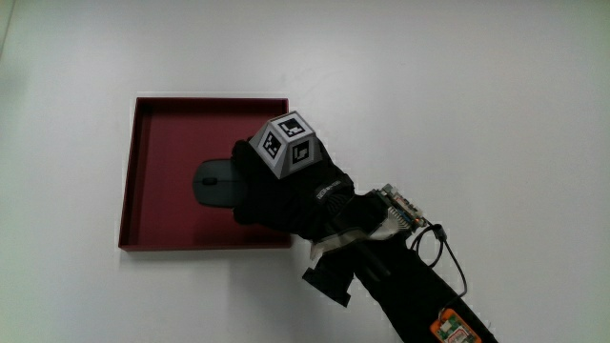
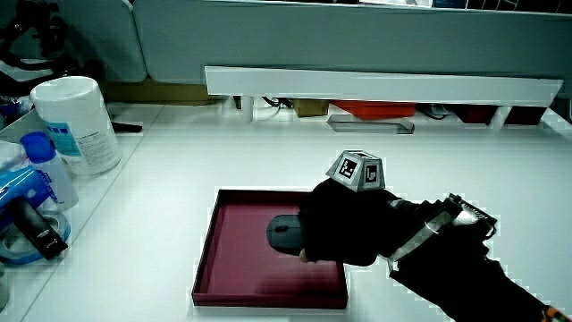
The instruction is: Place mouse into plate
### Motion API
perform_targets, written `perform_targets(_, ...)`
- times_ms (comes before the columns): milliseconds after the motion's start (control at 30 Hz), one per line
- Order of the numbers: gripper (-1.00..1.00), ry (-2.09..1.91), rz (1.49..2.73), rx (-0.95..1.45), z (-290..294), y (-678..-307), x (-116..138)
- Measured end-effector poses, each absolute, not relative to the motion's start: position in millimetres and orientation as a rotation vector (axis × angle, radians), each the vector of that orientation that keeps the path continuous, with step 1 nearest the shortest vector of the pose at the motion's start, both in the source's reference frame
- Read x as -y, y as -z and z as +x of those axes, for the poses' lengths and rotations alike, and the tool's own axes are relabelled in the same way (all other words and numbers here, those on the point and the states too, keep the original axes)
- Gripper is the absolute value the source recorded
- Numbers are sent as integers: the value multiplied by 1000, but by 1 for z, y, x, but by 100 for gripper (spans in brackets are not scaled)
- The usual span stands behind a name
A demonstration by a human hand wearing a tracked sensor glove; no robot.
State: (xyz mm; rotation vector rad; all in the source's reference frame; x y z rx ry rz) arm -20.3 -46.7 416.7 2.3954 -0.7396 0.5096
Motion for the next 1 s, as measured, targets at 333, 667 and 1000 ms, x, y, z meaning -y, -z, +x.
perform_targets(333,0,-405,2325,705,-38,-461,42)
perform_targets(667,0,-332,2278,670,-46,-489,38)
perform_targets(1000,-7,-333,2241,660,-47,-498,36)
